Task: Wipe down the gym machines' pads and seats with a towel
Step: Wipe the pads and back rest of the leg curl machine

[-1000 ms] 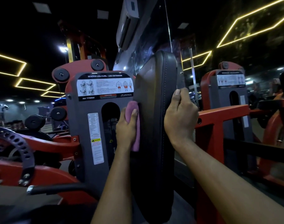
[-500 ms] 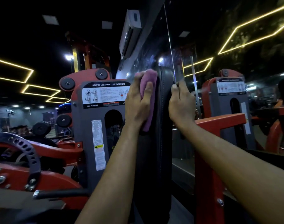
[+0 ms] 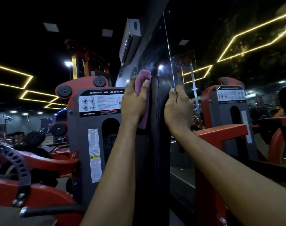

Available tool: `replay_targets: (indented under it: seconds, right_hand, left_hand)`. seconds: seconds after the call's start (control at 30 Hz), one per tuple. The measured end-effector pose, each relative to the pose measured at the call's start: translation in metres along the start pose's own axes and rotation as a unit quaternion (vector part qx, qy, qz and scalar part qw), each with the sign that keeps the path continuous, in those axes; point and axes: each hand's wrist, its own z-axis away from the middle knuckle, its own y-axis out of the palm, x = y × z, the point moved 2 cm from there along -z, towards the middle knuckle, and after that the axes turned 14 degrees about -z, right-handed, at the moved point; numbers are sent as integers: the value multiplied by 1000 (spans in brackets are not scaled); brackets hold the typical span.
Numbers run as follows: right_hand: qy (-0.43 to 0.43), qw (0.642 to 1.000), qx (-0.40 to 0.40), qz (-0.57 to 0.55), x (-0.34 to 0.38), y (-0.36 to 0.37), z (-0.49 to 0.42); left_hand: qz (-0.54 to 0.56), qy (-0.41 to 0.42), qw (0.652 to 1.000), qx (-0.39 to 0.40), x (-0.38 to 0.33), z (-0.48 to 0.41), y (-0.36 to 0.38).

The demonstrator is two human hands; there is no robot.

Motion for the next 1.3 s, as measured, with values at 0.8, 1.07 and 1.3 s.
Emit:
replay_targets:
  seconds: [0.8, 1.07, 1.3]
  right_hand:
    - [-105, 994, 27, -21, 11, 19, -20]
    - [-106, 994, 12, -32, 8, 19, -20]
    - [-114, 993, 22, -27, 7, 19, -20]
  left_hand:
    - [19, -19, 1000, 15, 10, -19, 5]
    - [30, 25, 999, -7, 14, 1, 2]
    - [35, 8, 999, -12, 14, 2, 4]
